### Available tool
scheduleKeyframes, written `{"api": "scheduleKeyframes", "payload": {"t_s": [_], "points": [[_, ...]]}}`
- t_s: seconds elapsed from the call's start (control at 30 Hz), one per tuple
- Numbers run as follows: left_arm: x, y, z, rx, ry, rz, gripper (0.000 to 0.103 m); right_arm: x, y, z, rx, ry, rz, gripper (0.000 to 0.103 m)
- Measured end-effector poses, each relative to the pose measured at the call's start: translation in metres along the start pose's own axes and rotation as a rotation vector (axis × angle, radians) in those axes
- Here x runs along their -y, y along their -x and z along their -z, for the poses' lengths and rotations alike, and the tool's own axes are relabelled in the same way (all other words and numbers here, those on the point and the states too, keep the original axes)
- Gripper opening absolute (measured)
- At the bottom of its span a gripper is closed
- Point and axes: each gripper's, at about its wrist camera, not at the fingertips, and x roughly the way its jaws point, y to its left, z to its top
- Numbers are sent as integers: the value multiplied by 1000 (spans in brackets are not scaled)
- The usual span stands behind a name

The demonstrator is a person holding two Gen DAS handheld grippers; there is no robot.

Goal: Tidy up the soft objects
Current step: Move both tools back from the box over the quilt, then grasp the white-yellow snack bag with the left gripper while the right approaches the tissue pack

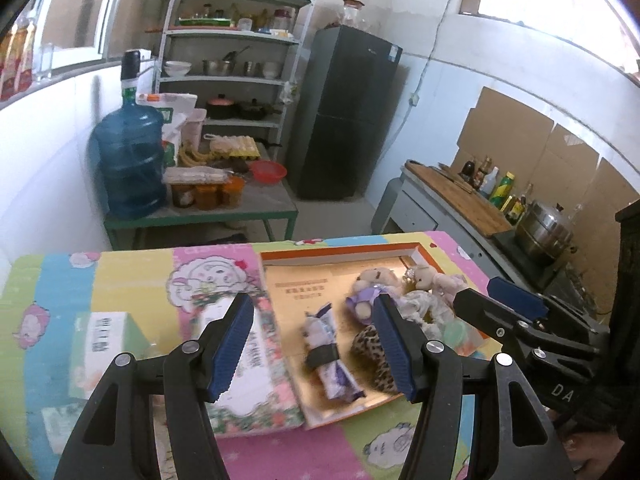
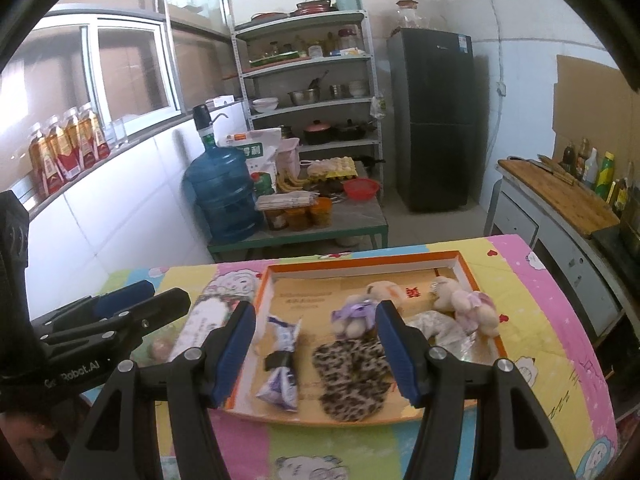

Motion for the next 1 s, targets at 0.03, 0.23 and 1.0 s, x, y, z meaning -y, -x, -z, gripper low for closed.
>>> {"api": "scheduleKeyframes", "payload": {"t_s": [0.03,0.23,1.0], "points": [[-3,5,1,4,-2,-3,64,-5,2,0,1,1,0,62],[-25,37,7,24,-10,-24,64,-38,18,7,4,15,8,62],[-102,119,48,50,-7,-99,64,-126,49,43,-24,29,-11,62]]}}
